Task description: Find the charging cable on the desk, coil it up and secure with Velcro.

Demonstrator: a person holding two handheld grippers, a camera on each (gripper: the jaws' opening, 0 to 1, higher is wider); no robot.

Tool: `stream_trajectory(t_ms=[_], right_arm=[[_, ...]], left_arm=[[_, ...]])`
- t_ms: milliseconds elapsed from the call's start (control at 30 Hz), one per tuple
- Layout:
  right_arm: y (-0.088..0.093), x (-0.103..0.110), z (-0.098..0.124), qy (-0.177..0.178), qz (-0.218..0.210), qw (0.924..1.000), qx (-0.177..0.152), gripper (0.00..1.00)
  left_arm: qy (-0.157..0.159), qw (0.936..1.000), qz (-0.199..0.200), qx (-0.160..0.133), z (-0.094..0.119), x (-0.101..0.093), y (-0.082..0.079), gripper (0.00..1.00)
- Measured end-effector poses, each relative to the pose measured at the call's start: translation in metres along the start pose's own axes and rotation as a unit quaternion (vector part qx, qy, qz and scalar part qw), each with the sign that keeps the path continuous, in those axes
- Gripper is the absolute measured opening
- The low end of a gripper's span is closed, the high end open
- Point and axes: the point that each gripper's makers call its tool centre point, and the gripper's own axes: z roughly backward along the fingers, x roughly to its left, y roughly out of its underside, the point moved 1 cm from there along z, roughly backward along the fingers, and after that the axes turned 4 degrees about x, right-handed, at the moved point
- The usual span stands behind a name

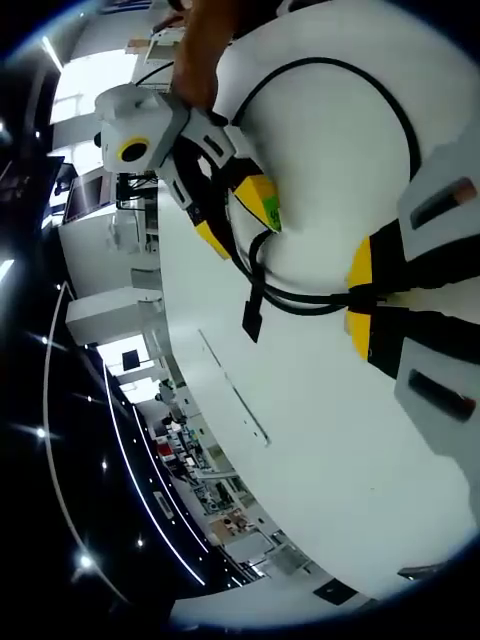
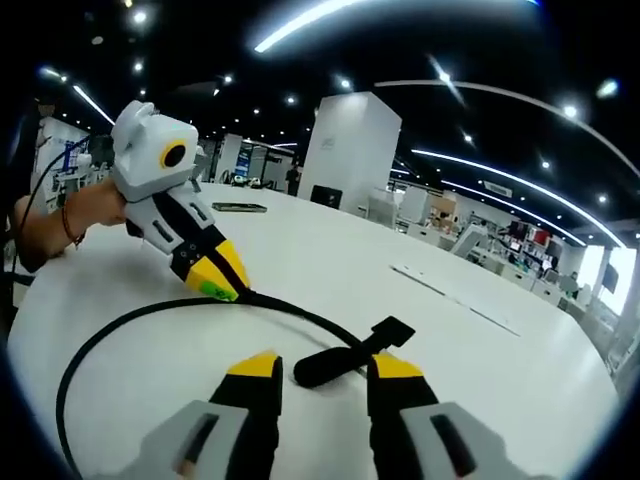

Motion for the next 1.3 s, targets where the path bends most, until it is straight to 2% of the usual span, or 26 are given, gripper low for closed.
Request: stream_trajectory(t_ms=[233, 533, 933, 1300], right_arm=[[0.003, -0.001, -0.006, -0.003, -0.011, 0.9999, 0.000, 0.34], [0.003, -0.004, -0.009, 0.002, -0.005, 1.0000, 0.000, 0.30], [-0.005, -0.013, -0.011, 0.018, 0.013, 0.9997, -0.008, 0.21], [-0.008, -0.020, -0.015, 0.026, 0.031, 0.9992, -0.007, 0.18]], left_arm=[[-0.001, 1.0000, -0.002, 0.000, 0.000, 0.000, 0.000, 0.06], [0.000, 1.0000, -0.002, -0.002, 0.001, 0.000, 0.000, 0.06], [-0.002, 1.0000, -0.004, -0.003, 0.001, 0.000, 0.000, 0.06], [-0.002, 1.0000, -0.003, -0.006, 0.001, 0.001, 0.000, 0.06]])
